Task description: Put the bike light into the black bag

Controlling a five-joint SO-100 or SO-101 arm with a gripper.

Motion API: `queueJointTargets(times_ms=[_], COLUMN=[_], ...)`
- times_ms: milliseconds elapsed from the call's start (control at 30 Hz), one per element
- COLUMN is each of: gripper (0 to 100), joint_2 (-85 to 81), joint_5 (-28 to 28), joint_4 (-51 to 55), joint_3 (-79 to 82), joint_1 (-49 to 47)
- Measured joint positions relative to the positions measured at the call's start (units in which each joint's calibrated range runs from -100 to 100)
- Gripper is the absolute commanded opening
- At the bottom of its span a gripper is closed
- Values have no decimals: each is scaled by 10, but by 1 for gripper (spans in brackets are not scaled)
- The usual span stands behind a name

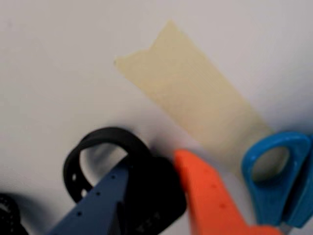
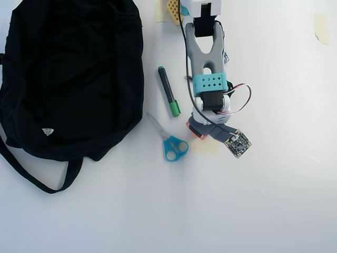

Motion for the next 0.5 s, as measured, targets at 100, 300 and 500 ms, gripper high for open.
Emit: queueJointTargets(times_ms=[100, 300, 500], gripper=[2, 2, 2], joint_2=[0, 0, 2], joint_5=[0, 0, -7], joint_4=[-1, -2, 22], joint_3=[0, 0, -20], joint_1=[0, 1, 1])
